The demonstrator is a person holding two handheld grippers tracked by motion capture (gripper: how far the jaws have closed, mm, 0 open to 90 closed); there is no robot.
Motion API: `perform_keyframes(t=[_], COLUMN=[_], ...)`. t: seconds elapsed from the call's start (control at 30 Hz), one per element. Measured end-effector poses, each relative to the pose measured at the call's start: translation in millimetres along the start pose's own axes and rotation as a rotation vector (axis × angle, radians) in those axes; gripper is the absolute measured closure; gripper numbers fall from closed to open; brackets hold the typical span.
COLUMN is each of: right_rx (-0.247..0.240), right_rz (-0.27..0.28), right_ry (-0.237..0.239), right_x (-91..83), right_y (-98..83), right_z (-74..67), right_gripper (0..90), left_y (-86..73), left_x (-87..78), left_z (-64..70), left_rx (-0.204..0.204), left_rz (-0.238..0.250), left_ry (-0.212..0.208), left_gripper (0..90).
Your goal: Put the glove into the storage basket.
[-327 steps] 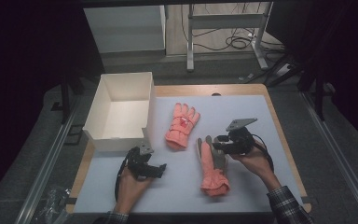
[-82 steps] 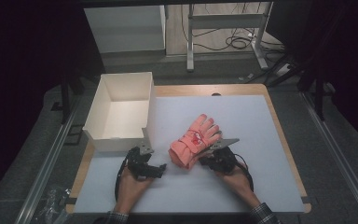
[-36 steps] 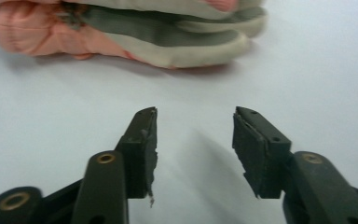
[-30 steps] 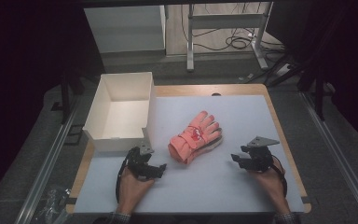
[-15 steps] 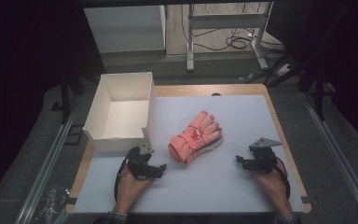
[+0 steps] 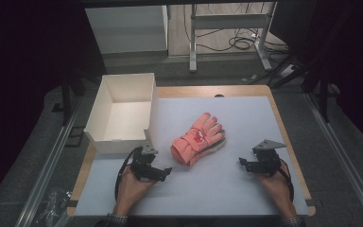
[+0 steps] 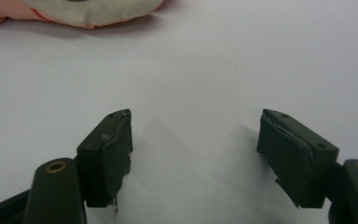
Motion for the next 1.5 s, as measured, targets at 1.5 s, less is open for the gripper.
perform_keyframes(t=[1.5], right_rx=[0.000], right_rz=[-0.001], right_ry=[0.008], right_x=[0.2], right_y=[-0.2], right_z=[-0.1], right_gripper=[25.1], left_y=[125.4], left_x=[36.4], left_z=[17.6], left_rx=[0.163], left_rz=[-0.085], left_ry=[-0.092], left_gripper=[0.0])
Point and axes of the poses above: each handheld gripper's, and its own axes: x roughly forward along the jaws, y roughly out of its top, z roughly to its right, the point moved 7 cm from there along x, roughly forward along the jaws, and after that the axes turned 9 degrees about -y, right-handed, at the moved point
